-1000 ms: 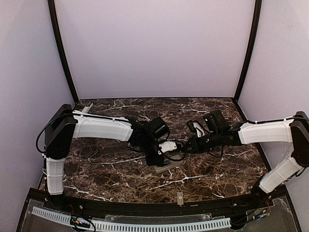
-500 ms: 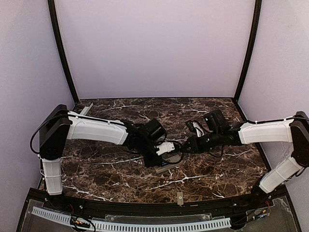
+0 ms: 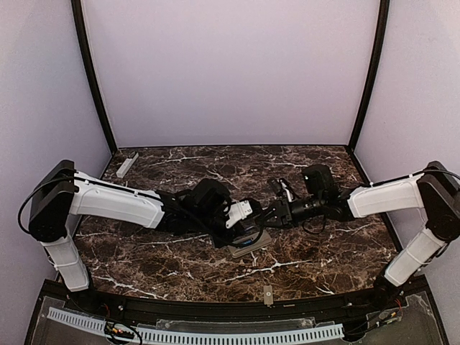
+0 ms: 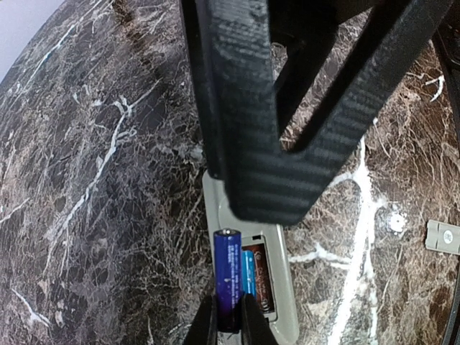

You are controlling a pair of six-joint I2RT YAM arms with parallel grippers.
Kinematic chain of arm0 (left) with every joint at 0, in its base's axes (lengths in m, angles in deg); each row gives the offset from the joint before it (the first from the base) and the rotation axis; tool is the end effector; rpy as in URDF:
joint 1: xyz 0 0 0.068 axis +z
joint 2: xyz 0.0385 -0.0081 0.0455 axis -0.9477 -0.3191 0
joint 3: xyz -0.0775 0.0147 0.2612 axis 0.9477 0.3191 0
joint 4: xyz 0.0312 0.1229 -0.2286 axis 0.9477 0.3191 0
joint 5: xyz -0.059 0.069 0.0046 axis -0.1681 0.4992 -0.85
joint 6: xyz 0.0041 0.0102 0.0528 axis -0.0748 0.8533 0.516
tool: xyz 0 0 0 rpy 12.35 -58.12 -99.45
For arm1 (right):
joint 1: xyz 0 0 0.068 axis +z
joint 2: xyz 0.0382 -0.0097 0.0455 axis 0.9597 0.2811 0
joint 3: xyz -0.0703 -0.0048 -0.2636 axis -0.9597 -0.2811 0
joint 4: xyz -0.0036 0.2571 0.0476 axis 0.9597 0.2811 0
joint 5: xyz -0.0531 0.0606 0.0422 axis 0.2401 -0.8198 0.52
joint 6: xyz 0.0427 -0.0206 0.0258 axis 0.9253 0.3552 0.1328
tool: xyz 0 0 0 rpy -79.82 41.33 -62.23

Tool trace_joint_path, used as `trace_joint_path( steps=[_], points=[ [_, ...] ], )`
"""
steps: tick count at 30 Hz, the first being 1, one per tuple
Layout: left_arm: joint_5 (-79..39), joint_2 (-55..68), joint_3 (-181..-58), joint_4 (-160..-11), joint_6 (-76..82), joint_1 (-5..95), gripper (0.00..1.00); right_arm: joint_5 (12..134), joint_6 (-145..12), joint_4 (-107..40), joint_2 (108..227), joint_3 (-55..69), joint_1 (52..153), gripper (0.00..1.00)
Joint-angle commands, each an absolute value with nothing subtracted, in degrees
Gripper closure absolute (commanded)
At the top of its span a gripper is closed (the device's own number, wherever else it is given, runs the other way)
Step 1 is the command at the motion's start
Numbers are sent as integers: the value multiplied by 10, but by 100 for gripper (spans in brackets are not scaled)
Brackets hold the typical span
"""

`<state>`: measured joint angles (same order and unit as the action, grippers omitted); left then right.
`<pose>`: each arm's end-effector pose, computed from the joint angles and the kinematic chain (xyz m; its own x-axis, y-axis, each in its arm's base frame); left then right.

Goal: Load the batteries into the remote control
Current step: Pass from the left arm to the right

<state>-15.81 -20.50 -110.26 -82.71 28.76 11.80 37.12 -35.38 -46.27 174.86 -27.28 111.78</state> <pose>0.1942 -0.3360 0.1948 -0.0951 0.6409 -0.7617 0.9400 0.3096 0.1431 0.2248 0.2078 0.1834 -0.9024 -0.1437 -0.4063 -0.4292 0.3840 0.8175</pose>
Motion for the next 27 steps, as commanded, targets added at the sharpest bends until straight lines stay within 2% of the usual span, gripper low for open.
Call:
trace_joint_path(
  steps=[1, 10, 15, 17, 23, 24, 25, 27],
  points=[
    [-154, -170, -1074, -899, 271, 110, 100, 328, -328, -525, 1763, -275, 1116, 64],
    [-150, -162, -1068, -916, 275, 103, 100, 315, -329, -524, 1792, -269, 1118, 67],
    [-148, -163, -1070, -913, 280, 101, 100, 316, -327, -531, 1791, -271, 1119, 75],
    [-148, -161, -1068, -915, 280, 101, 100, 316, -326, -528, 1793, -271, 1119, 75],
    [-152, -159, -1064, -920, 285, 98, 97, 316, -327, -534, 1793, -273, 1119, 94],
    [-147, -159, -1061, -921, 283, 98, 82, 317, -329, -532, 1792, -273, 1119, 98],
    [-144, -156, -1058, -924, 283, 98, 72, 321, -332, -528, 1789, -274, 1119, 100],
    [-128, -144, -1038, -932, 279, 98, 32, 331, -344, -509, 1786, -272, 1118, 100]
  ],
)
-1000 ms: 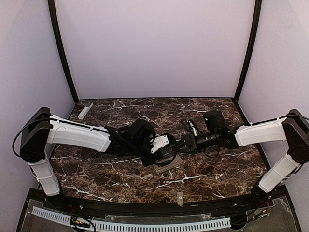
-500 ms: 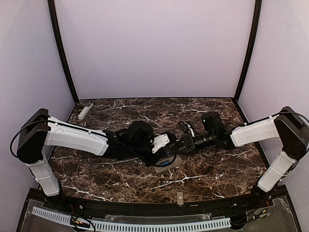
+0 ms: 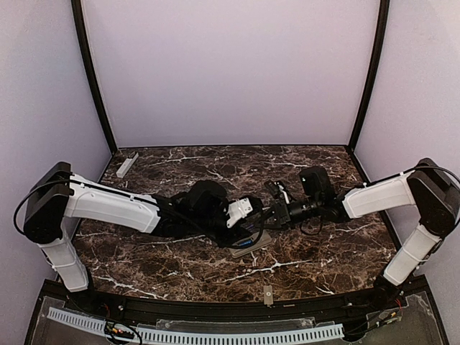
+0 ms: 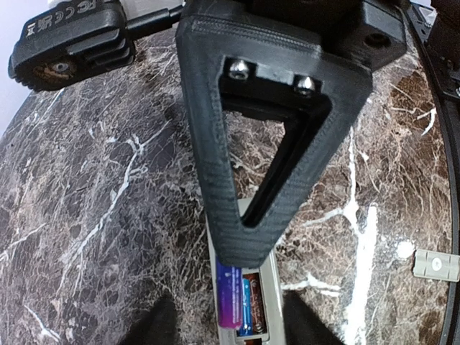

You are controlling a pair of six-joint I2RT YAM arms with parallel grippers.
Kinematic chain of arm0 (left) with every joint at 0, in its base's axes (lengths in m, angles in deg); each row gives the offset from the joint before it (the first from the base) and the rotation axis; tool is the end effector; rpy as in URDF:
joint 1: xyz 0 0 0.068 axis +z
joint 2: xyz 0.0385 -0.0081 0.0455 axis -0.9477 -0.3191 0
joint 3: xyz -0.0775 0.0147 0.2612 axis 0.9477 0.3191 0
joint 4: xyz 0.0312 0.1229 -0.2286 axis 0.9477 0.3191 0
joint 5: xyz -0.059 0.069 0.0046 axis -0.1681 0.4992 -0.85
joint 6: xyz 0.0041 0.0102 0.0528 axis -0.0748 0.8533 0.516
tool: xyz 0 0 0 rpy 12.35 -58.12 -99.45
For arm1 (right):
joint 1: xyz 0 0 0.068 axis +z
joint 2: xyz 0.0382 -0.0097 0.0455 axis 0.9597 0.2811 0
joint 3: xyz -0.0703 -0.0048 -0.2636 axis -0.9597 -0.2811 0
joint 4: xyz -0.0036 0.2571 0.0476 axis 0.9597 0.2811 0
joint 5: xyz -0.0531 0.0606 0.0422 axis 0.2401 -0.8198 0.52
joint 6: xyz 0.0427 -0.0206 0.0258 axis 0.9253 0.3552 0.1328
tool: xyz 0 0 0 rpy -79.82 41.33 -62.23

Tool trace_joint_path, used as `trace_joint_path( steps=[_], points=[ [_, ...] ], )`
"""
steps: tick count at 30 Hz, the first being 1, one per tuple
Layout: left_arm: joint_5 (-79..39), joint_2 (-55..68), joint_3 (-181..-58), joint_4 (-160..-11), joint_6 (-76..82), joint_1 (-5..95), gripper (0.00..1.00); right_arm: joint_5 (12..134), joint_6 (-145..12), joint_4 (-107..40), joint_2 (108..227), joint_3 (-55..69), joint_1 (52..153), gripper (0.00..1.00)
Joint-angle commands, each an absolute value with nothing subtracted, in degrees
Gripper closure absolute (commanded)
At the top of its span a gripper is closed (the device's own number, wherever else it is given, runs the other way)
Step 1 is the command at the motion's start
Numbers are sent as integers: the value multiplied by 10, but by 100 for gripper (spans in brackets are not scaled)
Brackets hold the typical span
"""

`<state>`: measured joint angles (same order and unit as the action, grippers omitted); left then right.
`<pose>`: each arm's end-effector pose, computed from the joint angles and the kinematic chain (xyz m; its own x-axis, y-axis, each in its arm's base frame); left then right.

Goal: Load the batteries into the remote control
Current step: Pass from the left arm to the right, then place the battery in the battery compartment.

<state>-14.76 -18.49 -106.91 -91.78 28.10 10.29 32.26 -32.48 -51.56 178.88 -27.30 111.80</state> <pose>0.1844 -0.3381 0.2033 -0.0383 0.5484 -0.8353 0.9310 0.3233 0.1696 0.2295 0.2142 0.1718 -0.9169 -0.1708 -0.3608 -0.3980 0.3201 0.8598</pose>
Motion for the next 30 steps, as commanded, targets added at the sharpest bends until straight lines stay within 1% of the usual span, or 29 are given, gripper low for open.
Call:
trace_joint_path(
  steps=[1, 2, 4, 8, 9, 11, 12, 15, 19, 23, 30],
  points=[
    [-104, -138, -1029, -938, 278, 98, 20, 338, -354, -495, 1786, -268, 1118, 100],
    [-91, -122, -1009, -952, 277, 98, 6, 345, -363, -482, 1785, -265, 1119, 100],
    [-52, -88, -968, -989, 277, 98, 2, 350, -378, -464, 1789, -259, 1119, 100],
    [6, -27, -869, -1107, 256, 98, 2, 365, -407, -417, 1805, -238, 1123, 100],
    [10, -19, -860, -1115, 241, 102, 2, 367, -411, -410, 1809, -233, 1125, 100],
    [-77, -27, -865, -1076, 238, 119, 2, 372, -422, -390, 1819, -221, 1130, 100],
    [-134, -35, -878, -1048, 241, 122, 6, 376, -427, -380, 1826, -214, 1134, 100],
    [-177, -75, -882, -1049, 244, 125, 9, 390, -444, -349, 1846, -187, 1143, 100],
    [-162, -96, -877, -1083, 241, 125, 9, 426, -477, -276, 1858, -151, 1162, 100],
    [-137, -98, -871, -1094, 241, 125, 9, 433, -485, -261, 1866, -143, 1168, 100],
    [-133, -114, -871, -1089, 241, 125, 10, 442, -505, -229, 1890, -129, 1180, 100]
  ],
)
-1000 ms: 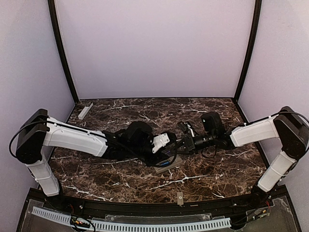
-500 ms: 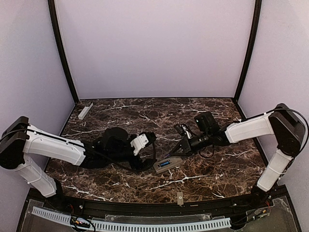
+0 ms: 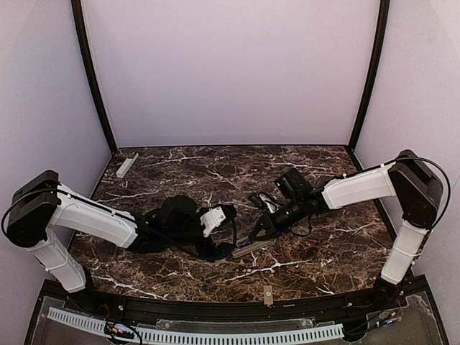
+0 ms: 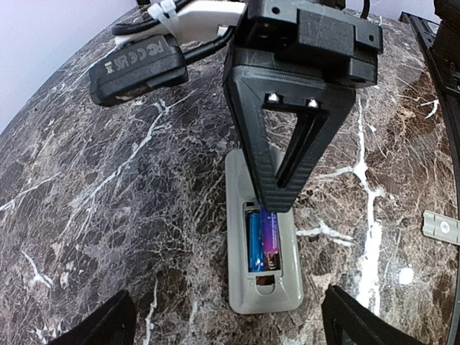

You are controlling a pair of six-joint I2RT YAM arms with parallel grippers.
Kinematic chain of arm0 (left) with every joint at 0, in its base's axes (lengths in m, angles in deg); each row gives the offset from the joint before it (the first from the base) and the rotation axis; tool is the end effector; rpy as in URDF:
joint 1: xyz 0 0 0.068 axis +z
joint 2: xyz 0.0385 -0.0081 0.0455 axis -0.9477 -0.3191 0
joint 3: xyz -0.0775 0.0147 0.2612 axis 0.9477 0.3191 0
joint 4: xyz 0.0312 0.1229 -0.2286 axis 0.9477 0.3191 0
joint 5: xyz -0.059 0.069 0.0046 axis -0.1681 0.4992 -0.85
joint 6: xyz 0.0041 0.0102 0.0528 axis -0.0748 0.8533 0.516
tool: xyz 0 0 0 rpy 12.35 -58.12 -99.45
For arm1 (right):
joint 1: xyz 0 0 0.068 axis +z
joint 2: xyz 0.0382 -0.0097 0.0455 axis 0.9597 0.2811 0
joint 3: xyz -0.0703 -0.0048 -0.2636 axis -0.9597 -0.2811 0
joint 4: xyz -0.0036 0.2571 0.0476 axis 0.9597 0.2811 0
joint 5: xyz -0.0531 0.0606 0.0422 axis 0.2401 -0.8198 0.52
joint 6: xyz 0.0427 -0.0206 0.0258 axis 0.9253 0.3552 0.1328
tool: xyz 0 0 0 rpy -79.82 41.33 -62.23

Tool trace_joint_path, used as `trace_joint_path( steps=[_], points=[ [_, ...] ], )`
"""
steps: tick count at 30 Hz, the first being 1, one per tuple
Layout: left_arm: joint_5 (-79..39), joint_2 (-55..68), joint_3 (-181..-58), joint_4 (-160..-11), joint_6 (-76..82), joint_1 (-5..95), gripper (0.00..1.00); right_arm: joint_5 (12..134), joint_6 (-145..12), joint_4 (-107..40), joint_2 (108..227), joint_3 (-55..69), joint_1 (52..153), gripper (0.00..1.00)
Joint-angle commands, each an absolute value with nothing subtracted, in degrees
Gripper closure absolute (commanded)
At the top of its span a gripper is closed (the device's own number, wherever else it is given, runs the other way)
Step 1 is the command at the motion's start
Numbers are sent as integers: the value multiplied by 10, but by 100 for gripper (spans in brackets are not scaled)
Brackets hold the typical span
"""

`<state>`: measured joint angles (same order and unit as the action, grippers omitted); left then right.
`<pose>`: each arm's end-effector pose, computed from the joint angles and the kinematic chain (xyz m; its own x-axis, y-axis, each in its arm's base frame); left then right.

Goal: Load the batteries into the remote control
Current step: Place the battery in the battery compartment.

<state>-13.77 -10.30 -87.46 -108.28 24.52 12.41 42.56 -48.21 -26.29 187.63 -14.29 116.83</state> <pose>0.1669 -0.2801 0.1741 -0.0762 0.4577 -0.8858 0.8999 0.4141 0.1365 0.2340 0.2498 0.1533 -0.8769 -0.3652 -0.3126 -0.4717 0.5283 0.7060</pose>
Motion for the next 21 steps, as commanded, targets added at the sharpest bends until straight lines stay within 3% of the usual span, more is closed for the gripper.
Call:
trace_joint_path(
  steps=[1, 8, 17, 21],
  points=[
    [-133, -116, -873, -1088, 243, 125, 10, 442, -504, -229, 1892, -128, 1181, 100],
    [-128, -120, -874, -1086, 248, 125, 10, 463, -517, -211, 1909, -112, 1192, 100],
    [-124, -131, -869, -1094, 252, 125, 10, 500, -532, -176, 1899, -89, 1203, 73],
    [-123, -133, -867, -1098, 257, 125, 10, 521, -535, -162, 1886, -78, 1203, 66]
  ],
)
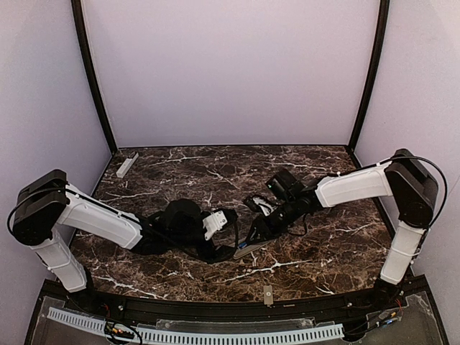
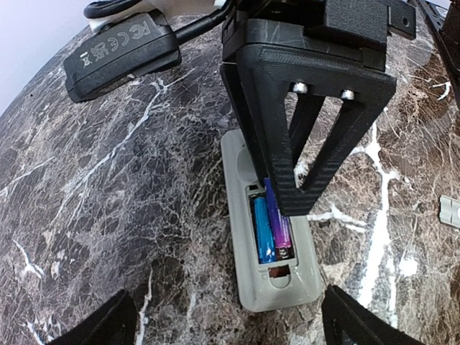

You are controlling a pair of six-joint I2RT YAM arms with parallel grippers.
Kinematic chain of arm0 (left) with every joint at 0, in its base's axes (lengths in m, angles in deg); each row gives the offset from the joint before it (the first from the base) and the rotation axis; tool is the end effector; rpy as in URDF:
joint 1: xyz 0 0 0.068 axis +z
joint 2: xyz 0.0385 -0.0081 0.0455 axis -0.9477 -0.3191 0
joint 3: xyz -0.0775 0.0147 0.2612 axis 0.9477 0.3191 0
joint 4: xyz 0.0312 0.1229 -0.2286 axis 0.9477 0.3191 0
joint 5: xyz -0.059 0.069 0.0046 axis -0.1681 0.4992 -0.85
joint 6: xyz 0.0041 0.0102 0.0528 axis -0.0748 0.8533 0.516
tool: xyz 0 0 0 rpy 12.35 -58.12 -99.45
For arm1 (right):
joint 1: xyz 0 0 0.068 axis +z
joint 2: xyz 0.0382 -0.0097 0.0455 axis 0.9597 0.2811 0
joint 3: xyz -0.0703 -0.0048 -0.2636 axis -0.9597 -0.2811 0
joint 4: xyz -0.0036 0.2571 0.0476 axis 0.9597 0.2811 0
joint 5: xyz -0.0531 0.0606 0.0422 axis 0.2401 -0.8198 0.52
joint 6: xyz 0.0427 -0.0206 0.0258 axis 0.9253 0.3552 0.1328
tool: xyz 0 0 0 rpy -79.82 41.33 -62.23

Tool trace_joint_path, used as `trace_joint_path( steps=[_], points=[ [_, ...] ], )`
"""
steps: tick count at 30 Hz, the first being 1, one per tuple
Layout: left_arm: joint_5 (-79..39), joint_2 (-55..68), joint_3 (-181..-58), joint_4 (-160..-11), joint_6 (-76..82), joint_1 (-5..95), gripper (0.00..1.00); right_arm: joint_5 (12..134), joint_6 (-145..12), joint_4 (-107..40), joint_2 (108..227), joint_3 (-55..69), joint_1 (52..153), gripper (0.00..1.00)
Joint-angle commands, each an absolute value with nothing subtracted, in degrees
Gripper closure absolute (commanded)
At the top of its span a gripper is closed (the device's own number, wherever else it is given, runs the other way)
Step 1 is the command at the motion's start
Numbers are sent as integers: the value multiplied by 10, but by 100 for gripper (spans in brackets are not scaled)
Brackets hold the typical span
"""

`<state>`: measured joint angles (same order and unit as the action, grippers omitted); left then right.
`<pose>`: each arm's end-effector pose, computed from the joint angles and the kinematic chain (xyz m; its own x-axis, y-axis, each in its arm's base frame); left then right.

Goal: Load the batteries into the remote control
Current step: Place the battery in the battery compartment.

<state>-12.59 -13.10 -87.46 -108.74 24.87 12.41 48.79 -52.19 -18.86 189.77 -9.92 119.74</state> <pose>0.1691 -0.2824 0.1598 -0.0907 0.4937 -0.8649 0.8946 0.4219 0.1470 0.2289 0.2651 0.1526 -0.8459 -0.4366 -0.3065 -0.5263 0.5896 0.6127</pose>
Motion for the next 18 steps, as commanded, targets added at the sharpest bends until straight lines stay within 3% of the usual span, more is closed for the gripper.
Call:
trace_joint_path(
  steps=[1, 18],
  points=[
    [-123, -134, -867, -1099, 258, 125, 10, 527, -537, -155, 1884, -74, 1203, 65],
    [-152, -180, -855, -1160, 303, 112, 14, 647, -554, -104, 1865, -55, 1238, 67]
  ],
)
